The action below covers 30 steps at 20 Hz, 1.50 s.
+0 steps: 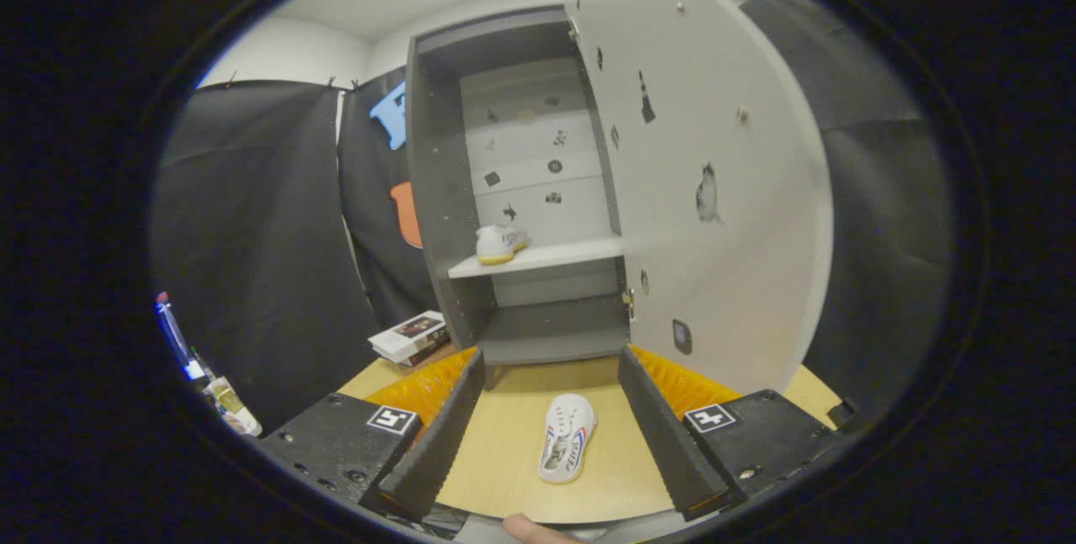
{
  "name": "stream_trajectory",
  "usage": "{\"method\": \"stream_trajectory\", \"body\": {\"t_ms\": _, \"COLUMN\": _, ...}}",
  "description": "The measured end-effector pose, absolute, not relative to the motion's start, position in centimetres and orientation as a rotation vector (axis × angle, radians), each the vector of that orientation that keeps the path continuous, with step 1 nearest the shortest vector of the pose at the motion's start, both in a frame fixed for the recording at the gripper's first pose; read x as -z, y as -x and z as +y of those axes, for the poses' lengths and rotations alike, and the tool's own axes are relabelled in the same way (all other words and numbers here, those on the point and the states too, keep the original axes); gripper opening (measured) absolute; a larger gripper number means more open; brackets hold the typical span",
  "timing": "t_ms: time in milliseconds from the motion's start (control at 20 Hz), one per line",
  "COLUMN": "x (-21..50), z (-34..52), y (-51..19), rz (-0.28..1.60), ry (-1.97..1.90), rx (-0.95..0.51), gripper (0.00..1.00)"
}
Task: Open the shoe cabinet door, grab the shoes and put them into the shoe cabinet, then close the shoe cabinet door.
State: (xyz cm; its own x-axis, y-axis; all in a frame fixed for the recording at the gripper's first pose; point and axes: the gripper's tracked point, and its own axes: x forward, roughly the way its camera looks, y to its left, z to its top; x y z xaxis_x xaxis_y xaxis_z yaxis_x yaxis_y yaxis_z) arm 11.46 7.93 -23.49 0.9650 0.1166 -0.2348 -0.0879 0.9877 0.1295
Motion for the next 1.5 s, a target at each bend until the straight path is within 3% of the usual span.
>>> {"method": "stream_trajectory", "body": {"t_ms": 350, "x": 36.6, "z": 11.6, "y": -16.5, "rz": 0.424, "ry": -0.036, "rx": -0.060, "gripper": 1.00}}
{"method": "stream_trajectory", "body": {"t_ms": 850, "x": 47.7, "z": 12.3, "y": -20.9, "rz": 0.551, "ry": -0.030, "rx": 0.061, "gripper": 0.99}}
{"method": "stream_trajectory", "body": {"t_ms": 1050, "x": 48.5, "z": 11.9, "y": -22.4, "rz": 0.512, "ry": -0.025, "rx": 0.079, "gripper": 0.89}}
{"method": "stream_trajectory", "body": {"t_ms": 1150, "x": 49.3, "z": 12.2, "y": -23.5, "rz": 0.492, "ry": -0.075, "rx": 0.072, "gripper": 0.64}}
{"method": "stream_trajectory", "body": {"t_ms": 1300, "x": 49.9, "z": 11.5, "y": -24.5, "rz": 0.471, "ry": -0.107, "rx": 0.144, "gripper": 0.61}}
{"method": "stream_trajectory", "body": {"t_ms": 1500, "x": 50.0, "z": 11.4, "y": -23.4, "rz": 0.530, "ry": -0.127, "rx": 0.122, "gripper": 0.49}}
